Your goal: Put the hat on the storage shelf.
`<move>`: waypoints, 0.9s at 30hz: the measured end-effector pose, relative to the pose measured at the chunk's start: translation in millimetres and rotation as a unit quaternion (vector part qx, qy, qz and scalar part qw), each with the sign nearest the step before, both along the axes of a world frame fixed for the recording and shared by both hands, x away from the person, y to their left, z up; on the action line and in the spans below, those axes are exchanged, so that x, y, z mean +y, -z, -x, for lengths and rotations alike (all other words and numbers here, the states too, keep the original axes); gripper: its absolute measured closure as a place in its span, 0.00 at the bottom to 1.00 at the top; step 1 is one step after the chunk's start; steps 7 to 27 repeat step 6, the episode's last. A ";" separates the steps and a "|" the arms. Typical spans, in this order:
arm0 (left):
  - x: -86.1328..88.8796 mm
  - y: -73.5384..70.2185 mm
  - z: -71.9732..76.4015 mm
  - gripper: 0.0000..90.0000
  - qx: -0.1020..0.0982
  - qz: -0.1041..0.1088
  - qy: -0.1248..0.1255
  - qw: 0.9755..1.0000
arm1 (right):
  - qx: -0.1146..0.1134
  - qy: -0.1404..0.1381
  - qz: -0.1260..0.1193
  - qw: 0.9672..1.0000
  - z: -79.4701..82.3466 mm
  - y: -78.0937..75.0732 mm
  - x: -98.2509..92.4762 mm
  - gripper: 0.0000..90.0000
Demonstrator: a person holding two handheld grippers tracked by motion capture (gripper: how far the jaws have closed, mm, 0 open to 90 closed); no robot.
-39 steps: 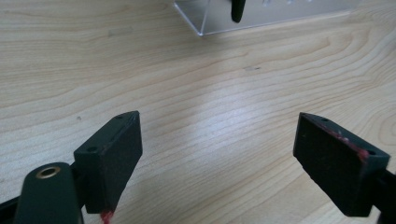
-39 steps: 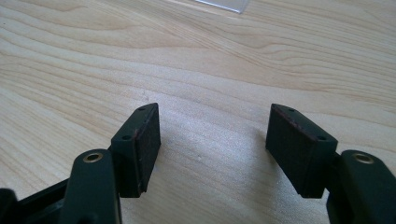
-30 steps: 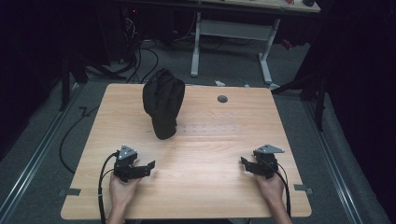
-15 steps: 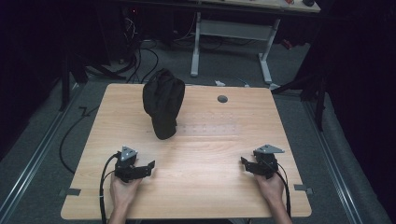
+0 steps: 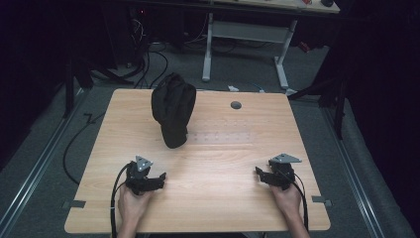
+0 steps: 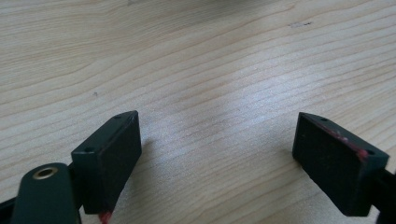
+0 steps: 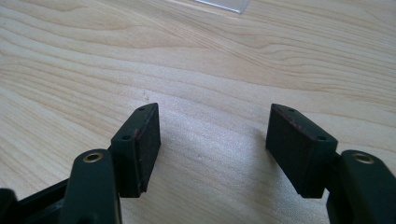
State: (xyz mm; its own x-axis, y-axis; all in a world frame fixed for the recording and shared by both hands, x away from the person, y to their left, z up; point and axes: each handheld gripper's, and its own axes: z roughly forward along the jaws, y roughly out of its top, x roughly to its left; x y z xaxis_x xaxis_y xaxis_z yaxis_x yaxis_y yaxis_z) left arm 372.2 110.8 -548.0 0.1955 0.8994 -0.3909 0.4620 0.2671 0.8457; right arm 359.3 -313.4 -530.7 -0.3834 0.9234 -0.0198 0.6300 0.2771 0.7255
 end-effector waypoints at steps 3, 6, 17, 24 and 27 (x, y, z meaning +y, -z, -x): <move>-0.1 0.0 0.0 0.17 0.000 0.000 -0.001 1.000 | 0.001 0.000 -0.001 1.000 0.1 -0.1 0.1 0.39; -0.1 0.0 -0.1 0.17 0.000 0.000 -0.001 1.000 | 0.001 0.000 -0.001 1.000 0.0 -0.1 0.1 0.39; -0.1 0.0 -0.1 0.17 0.000 0.000 -0.001 1.000 | 0.001 0.000 -0.001 1.000 0.0 -0.1 0.1 0.39; -0.1 0.0 -0.1 0.17 0.000 0.000 -0.001 1.000 | 0.001 0.000 -0.001 1.000 0.0 -0.1 0.1 0.39; -0.1 0.0 -0.1 0.17 0.000 0.000 -0.001 1.000 | 0.001 0.000 -0.001 1.000 0.0 -0.1 0.1 0.39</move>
